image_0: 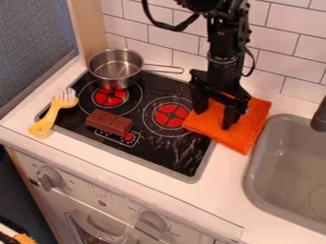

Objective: Move the orange cloth to the bottom of right burner.

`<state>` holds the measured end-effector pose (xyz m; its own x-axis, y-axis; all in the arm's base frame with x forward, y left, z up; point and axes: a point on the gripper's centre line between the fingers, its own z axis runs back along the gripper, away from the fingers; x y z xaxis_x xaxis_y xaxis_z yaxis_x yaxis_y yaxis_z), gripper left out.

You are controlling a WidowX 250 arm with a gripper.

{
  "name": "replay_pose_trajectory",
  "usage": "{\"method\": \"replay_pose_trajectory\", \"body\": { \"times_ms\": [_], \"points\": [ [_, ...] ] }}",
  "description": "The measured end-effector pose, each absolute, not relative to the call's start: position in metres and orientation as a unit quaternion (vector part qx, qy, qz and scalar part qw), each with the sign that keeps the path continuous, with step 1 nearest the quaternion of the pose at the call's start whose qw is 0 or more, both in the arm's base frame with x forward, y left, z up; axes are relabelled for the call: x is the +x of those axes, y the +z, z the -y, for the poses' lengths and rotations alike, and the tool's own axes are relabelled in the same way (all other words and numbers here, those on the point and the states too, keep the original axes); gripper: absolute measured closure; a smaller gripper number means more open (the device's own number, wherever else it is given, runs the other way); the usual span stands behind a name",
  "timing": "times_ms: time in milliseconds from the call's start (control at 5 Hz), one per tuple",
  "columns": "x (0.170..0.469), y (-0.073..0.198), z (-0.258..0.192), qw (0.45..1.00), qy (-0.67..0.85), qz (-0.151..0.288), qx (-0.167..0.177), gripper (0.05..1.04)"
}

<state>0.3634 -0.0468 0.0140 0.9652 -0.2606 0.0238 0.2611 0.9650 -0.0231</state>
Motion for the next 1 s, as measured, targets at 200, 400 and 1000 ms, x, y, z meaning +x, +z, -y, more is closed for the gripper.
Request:
{"method": "replay_pose_trajectory", "body": {
  "times_ms": [200,400,1000],
  "points": [
    [0.339,0.013,0.046,0.992,-0.127,0.007,-0.010,0.085],
    [0.316,0.012,0.046,0.993,-0.121,0.005,-0.010,0.085],
    [0.271,0.025,0.047,0.996,-0.091,0.010,-0.014,0.085]
  ]
}}
